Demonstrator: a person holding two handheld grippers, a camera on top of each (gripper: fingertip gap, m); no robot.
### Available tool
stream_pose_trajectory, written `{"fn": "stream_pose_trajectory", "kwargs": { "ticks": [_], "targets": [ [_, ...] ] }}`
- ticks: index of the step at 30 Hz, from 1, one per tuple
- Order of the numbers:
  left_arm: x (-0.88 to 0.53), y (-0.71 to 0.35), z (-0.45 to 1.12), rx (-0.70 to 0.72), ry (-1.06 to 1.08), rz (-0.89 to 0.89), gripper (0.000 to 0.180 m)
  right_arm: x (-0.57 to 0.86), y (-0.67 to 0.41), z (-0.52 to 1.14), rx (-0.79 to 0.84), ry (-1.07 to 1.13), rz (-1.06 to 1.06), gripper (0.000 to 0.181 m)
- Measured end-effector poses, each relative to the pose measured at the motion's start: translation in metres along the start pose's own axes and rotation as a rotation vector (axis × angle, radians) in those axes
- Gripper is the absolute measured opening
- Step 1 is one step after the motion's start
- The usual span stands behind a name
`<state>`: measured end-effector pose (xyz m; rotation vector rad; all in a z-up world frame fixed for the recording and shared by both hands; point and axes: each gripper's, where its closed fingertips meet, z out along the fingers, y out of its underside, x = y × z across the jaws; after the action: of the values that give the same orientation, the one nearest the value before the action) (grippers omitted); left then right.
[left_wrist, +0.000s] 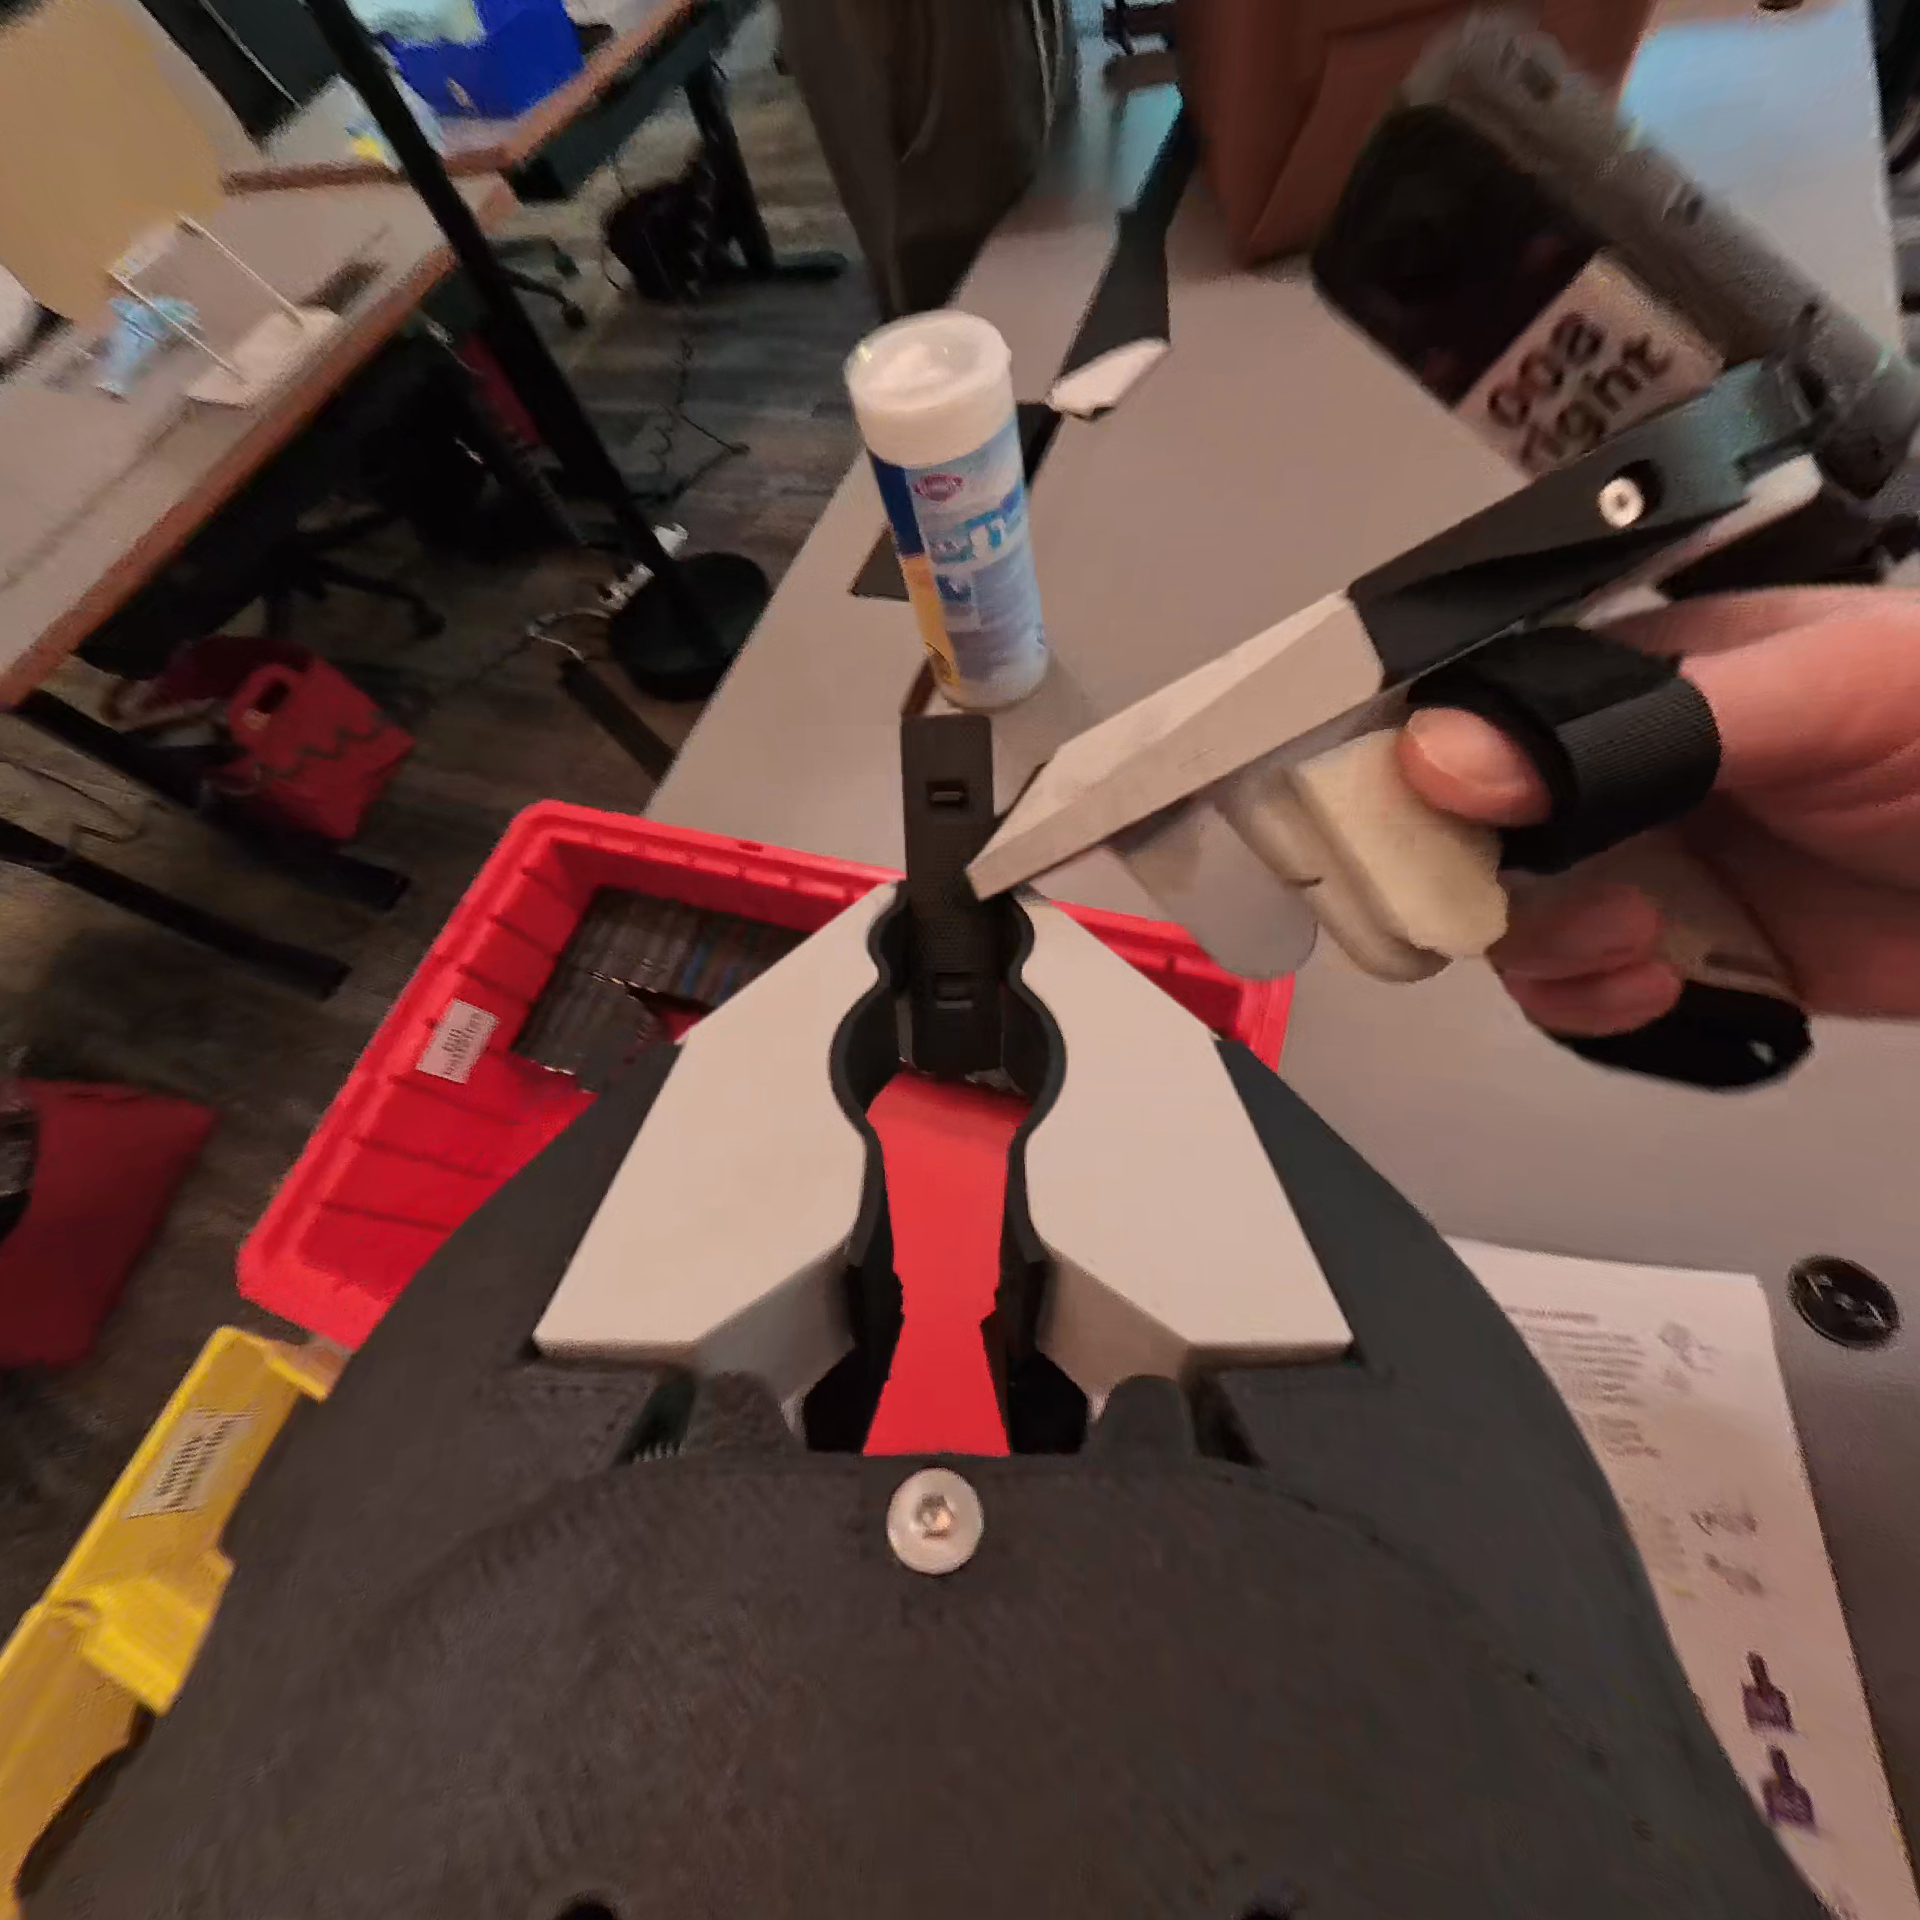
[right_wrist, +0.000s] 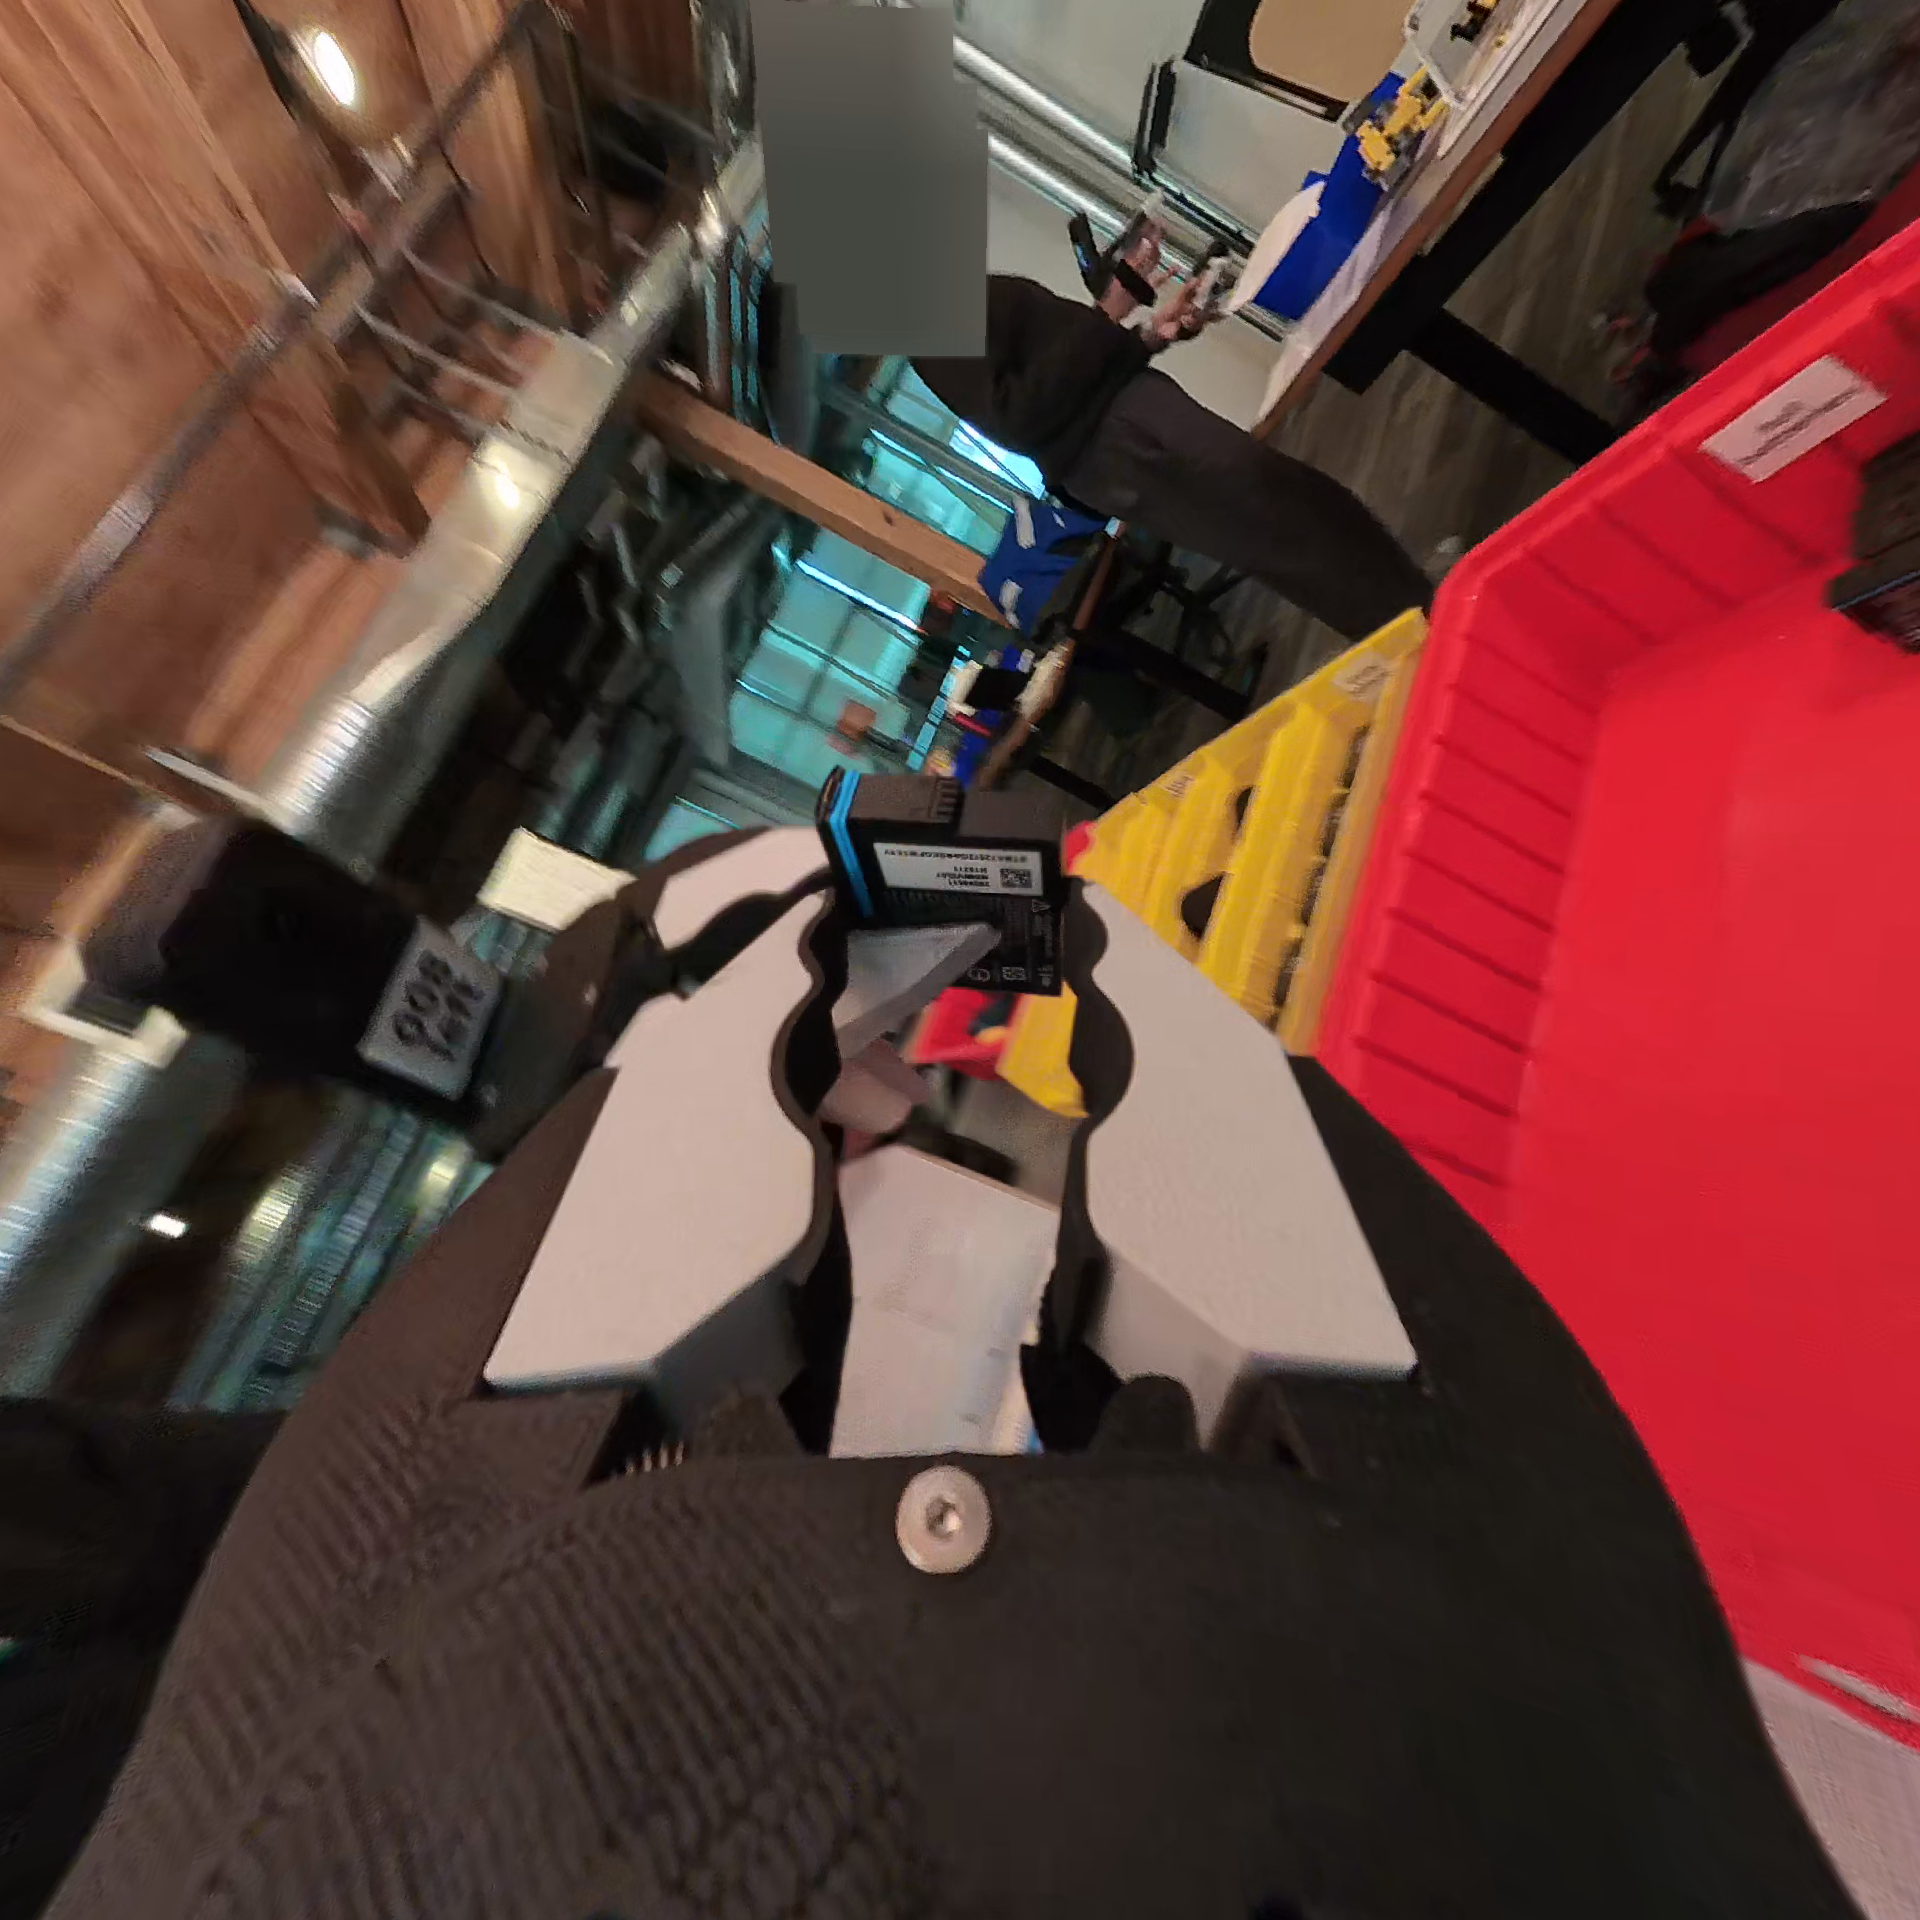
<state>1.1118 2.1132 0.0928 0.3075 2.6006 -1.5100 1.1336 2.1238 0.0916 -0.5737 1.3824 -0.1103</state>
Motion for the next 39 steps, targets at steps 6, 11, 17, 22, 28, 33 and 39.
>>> {"fn": "stream_pose_trajectory", "kwargs": {
  "ticks": [6, 11, 17, 22, 28, 33, 39],
  "targets": [
    [-0.091, 0.102, 0.091, -0.319, 0.034, 0.057, 0.012, 0.042, -0.007, -0.058, -0.044, 0.093, -0.188, 0.042],
    [-0.142, 0.191, 0.177, -0.563, 0.142, -0.017, 0.012, 0.076, 0.009, -0.138, -0.024, 0.208, -0.136, 0.042],
    [-0.159, 0.231, 0.216, -0.646, 0.118, 0.091, 0.012, 0.08, 0.002, -0.206, 0.084, 0.232, -0.064, 0.041],
    [-0.165, 0.247, 0.224, -0.703, 0.073, 0.112, 0.012, 0.075, -0.002, -0.218, 0.068, 0.19, -0.05, 0.039],
    [-0.171, 0.207, 0.194, -0.588, -0.111, 0.075, 0.022, 0.043, -0.009, -0.204, -0.019, 0.092, -0.135, 0.038],
    [-0.136, 0.11, 0.073, -0.19, -0.295, -0.236, 0.024, 0.015, 0.007, -0.169, -0.164, 0.02, -0.279, 0.038],
    [-0.043, 0.039, -0.2, 0.346, -0.506, -0.483, 0.028, -0.015, 0.062, -0.082, -0.447, -0.013, -0.704, 0.036]
  ]
}}
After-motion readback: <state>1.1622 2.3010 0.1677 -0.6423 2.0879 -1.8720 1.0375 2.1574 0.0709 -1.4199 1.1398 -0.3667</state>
